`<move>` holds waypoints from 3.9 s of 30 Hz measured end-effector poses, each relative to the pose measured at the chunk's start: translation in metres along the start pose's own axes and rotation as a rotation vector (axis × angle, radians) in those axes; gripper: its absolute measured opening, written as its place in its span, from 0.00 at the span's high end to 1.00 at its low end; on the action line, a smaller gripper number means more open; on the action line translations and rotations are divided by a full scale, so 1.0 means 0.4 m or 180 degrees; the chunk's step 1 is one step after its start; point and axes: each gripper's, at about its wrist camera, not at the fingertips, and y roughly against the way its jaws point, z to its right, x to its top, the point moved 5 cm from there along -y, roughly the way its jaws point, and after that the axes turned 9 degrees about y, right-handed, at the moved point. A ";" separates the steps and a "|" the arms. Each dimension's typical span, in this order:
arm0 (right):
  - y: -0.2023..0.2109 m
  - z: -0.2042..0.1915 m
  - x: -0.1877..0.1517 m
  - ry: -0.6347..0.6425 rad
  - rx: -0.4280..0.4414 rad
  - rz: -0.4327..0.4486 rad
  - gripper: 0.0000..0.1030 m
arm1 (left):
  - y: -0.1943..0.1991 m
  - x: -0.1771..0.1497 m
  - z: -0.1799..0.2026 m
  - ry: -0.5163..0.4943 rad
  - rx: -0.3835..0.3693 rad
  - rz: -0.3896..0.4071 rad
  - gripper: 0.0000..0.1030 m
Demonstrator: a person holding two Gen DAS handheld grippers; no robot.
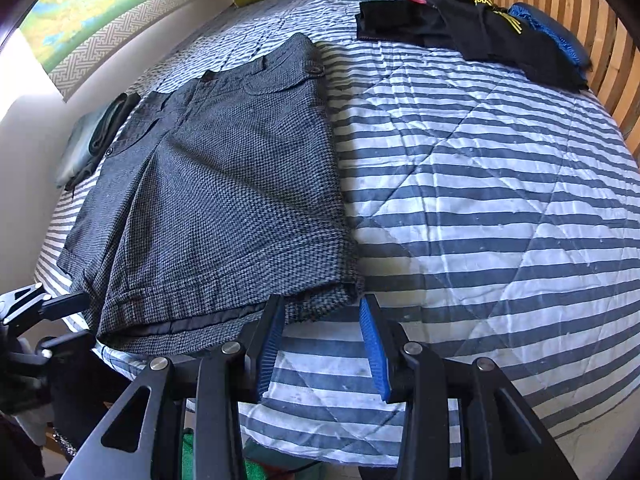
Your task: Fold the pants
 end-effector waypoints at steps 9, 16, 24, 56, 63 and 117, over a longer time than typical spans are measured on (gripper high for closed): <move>-0.030 0.012 -0.008 -0.0097 0.0041 -0.0058 0.66 | -0.040 -0.005 -0.035 0.0151 -0.0078 -0.0093 0.80; -0.013 -0.022 -0.003 0.0140 -0.0141 0.0037 0.66 | 0.081 -0.004 -0.115 0.0860 -0.0542 0.0231 0.88; 0.017 -0.045 0.007 0.0163 -0.0045 0.0186 0.60 | 0.156 -0.037 -0.153 0.1147 -0.0749 0.0348 0.88; 0.187 0.182 -0.030 -0.0696 0.0147 0.0546 0.71 | 0.008 0.262 0.284 0.0326 -0.0975 0.0124 0.38; 0.171 0.261 -0.010 -0.0829 0.0220 0.0530 0.71 | -0.107 0.299 0.350 0.0213 -0.0608 -0.0043 0.67; -0.243 -0.643 0.854 0.0604 0.0102 0.0206 0.96 | 0.357 -0.381 -0.559 0.3148 -0.1291 0.1233 0.91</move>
